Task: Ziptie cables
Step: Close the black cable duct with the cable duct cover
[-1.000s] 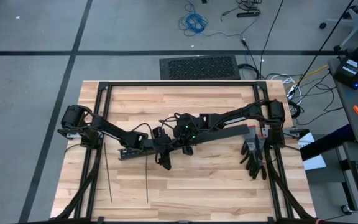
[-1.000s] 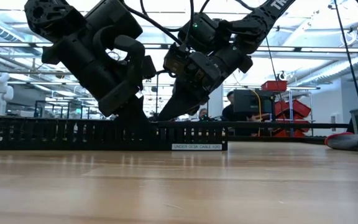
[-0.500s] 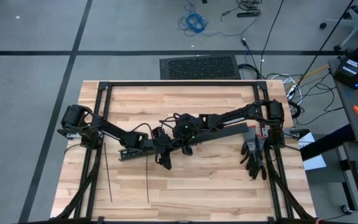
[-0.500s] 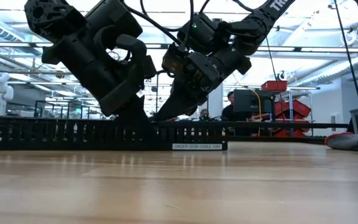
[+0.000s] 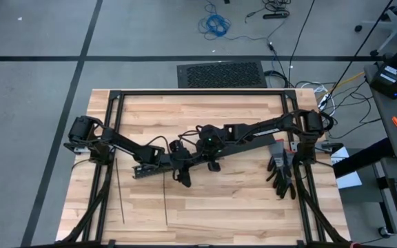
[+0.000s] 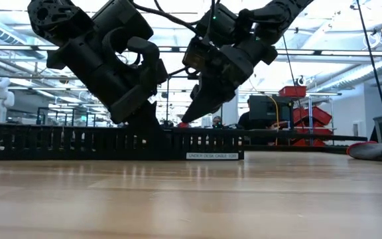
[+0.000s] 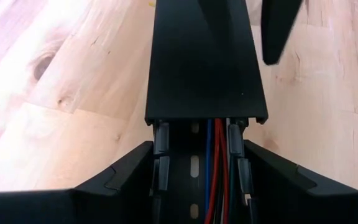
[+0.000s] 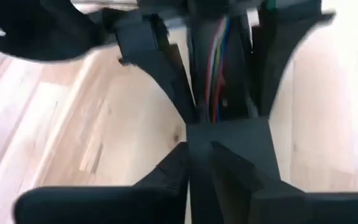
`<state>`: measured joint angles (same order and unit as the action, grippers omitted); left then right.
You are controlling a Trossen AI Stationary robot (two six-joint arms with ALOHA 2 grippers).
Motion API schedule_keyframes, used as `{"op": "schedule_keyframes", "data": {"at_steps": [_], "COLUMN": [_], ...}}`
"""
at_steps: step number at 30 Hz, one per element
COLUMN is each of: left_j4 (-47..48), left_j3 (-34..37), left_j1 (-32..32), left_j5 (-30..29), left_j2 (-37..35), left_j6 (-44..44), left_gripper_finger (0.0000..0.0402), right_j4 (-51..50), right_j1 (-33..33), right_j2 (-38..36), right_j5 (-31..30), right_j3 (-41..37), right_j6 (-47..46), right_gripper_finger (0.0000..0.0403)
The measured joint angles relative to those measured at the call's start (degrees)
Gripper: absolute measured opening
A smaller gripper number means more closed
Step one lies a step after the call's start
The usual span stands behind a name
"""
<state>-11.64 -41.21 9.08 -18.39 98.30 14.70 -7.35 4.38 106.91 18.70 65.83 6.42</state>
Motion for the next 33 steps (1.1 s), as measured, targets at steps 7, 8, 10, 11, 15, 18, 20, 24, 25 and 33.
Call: {"op": "schedule_keyframes", "data": {"at_steps": [7, 8, 10, 11, 15, 18, 20, 24, 25, 33], "left_j4": [0.1, 0.1, 0.2, 0.2, 0.2, 0.2, 0.2, 0.4, 0.4, 0.5], "left_j3": [0.0, 0.0, 0.0, 0.0, 0.0, 0.0, 0.0, 0.0, 0.0, 0.1], "left_j1": [0.0, 0.0, 0.0, 0.0, 0.0, 0.0, -0.1, -0.1, -0.1, -0.1], "left_j5": [0.0, 0.0, 0.0, -0.1, -0.1, -0.1, 0.0, 0.0, -0.1, -0.1], "left_j2": [0.0, 0.0, 0.0, 0.0, 0.0, 0.0, 0.0, 0.0, -0.1, -0.1], "left_j6": [0.0, 0.0, 0.0, 0.0, 0.0, -0.2, -0.2, -0.2, -0.2, -0.2], "left_gripper_finger": [0.0224, 0.0224, 0.0224, 0.0224, 0.0224, 0.0224, 0.0224, 0.0224, 0.0224, 0.0224], "right_j4": [-5.4, -5.5, -5.5, -5.4, -3.8, -0.9, 0.7, 2.9, 3.5, 7.0], "right_j1": [0.4, 0.4, 0.6, 0.7, 0.8, 0.7, 0.6, 0.5, 0.5, 0.5], "right_j2": [-0.3, -0.3, -0.3, -0.3, 0.6, 2.1, 3.2, 4.9, 5.1, 5.4], "right_j5": [-3.5, -3.6, -3.6, -3.6, -3.6, -3.2, -3.1, -2.2, -1.5, -0.4], "right_j3": [0.2, 0.2, 0.2, 0.2, 0.2, 0.3, 0.4, 0.4, 0.4, 0.2], "right_j6": [0.3, 0.3, 0.5, 0.5, 0.7, 0.9, 0.4, 0.0, -0.1, 0.4], "right_gripper_finger": [0.0083, 0.0083, 0.0076, 0.0070, 0.0019, 0.0006, 0.0002, 0.0001, 0.0001, 0.0000]}}
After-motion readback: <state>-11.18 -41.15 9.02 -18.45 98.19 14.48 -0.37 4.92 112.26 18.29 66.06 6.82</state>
